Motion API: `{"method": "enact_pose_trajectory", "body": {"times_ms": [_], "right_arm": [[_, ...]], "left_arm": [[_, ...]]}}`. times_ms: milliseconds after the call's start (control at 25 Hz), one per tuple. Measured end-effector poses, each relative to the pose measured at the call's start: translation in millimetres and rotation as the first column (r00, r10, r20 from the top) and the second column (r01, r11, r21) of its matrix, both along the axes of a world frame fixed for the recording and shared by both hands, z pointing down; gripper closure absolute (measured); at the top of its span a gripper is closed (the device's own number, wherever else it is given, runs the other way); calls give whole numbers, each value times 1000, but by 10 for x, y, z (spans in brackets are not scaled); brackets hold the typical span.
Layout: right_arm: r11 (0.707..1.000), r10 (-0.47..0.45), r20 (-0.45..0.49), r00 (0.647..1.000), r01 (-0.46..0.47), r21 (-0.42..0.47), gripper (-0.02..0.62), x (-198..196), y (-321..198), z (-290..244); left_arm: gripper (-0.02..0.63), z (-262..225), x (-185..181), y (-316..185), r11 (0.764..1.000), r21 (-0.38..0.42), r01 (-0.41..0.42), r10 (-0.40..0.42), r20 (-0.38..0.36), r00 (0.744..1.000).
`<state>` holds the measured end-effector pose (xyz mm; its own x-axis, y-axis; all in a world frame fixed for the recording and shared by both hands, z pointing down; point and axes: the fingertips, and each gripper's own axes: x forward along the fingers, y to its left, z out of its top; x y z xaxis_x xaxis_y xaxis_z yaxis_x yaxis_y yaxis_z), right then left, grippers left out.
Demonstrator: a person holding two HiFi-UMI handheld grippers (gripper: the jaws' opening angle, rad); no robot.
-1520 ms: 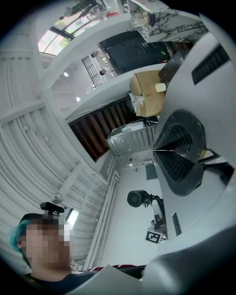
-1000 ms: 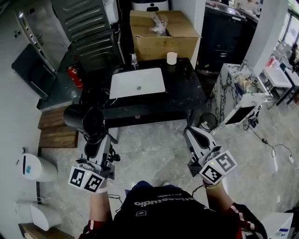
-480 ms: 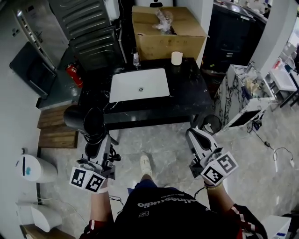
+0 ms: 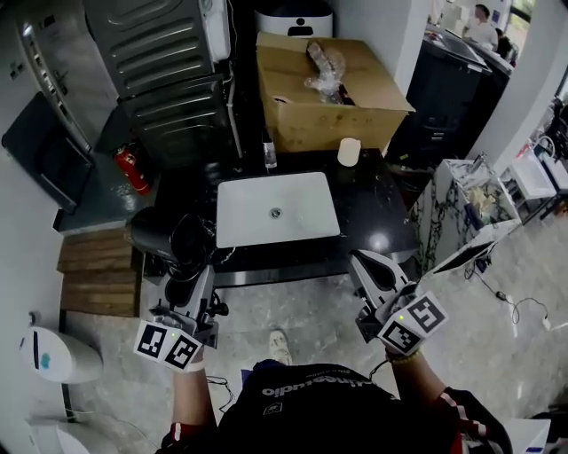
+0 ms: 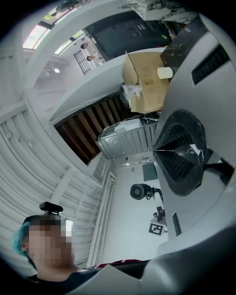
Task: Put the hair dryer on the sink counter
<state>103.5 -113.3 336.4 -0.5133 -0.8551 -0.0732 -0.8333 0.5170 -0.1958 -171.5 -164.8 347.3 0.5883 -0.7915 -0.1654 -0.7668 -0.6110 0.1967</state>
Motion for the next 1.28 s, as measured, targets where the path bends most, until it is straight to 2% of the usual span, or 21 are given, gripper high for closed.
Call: {"method": "enact_pose_trajectory", "body": {"times_ms": [160,360,600,800,920,1080,1160,1280], "right_arm": [[1000,7,-17,1000,-7,4,555,-263,-570,-72],[1000,20,-2,1000,-20,16,555,-455,-1099,-171],[1000,9,-18,1000,-9,-13,555,-406,-1452,-112],[998,-53,-11,999,53,-27,555,-340,-1706,-70],[995,-96,5,995,96,-34,555,-356,-1840,-9],[988,-142,22,990,143,-57,555,-426,-1921,122],[985,-156,30,987,158,-64,555,-463,-1943,171],[982,-173,36,984,175,-76,555,-508,-1953,232]], "left_arm": [[417,-79,-310,-577,1000,28,-3,2,23,1000],[417,-108,-492,-1095,999,37,-23,22,21,1000],[417,7,-391,-1447,1000,1,-17,17,18,1000],[417,137,-285,-1634,999,-38,21,-19,39,999],[417,302,-293,-1743,995,-81,58,-53,67,996],[417,662,-362,-1867,985,-151,84,-63,140,988],[417,912,-431,-1937,974,-208,94,-56,181,982],[417,1341,-562,-2051,942,-314,118,-39,248,968]]}}
